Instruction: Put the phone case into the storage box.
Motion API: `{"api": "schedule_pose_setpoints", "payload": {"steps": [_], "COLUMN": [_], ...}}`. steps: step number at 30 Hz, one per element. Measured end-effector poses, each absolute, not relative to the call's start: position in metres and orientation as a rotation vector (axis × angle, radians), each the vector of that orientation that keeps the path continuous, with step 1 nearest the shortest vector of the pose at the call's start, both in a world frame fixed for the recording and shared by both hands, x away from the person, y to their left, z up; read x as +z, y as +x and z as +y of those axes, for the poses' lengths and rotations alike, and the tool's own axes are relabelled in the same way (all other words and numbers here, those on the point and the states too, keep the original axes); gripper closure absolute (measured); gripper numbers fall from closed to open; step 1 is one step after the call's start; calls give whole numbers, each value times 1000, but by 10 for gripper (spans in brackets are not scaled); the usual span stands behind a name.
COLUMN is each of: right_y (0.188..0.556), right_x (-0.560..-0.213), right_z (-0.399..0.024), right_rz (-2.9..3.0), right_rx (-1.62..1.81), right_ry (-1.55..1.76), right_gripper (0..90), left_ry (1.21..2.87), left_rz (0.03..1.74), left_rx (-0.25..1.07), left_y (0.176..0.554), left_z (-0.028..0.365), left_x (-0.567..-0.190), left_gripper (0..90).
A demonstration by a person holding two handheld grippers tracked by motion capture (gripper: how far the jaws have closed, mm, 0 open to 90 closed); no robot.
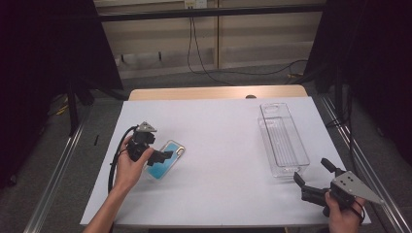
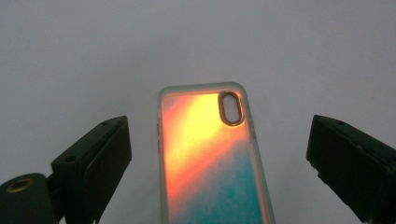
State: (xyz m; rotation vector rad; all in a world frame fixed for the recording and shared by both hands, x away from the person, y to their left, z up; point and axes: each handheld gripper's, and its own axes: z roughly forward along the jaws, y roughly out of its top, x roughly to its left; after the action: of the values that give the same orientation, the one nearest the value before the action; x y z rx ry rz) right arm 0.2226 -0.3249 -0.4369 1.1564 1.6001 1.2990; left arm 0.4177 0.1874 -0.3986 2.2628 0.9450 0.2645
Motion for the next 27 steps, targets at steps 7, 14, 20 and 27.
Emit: {"api": "schedule_pose_setpoints", "payload": {"steps": [7, 14, 20, 27], "right_y": [223, 223, 222, 222], "right_x": [-437, -437, -437, -437], "right_z": [-325, -325, -325, -326], "right_rz": [1601, 1603, 1604, 1603], "right_rx": [1300, 1303, 1305, 1307], "right_ry": [1157, 1156, 1156, 1157], "right_gripper": [2, 2, 2, 2], "left_ry": [2347, 2396, 2431, 2471], "left_rz": [971, 987, 1000, 1017], "left_rx": [255, 213, 199, 182], "left_y": [418, 421, 422, 422], "left_z": [182, 181, 179, 179], "left_x": [-404, -409, -416, -427], "left_gripper": [61, 46, 50, 69]}}
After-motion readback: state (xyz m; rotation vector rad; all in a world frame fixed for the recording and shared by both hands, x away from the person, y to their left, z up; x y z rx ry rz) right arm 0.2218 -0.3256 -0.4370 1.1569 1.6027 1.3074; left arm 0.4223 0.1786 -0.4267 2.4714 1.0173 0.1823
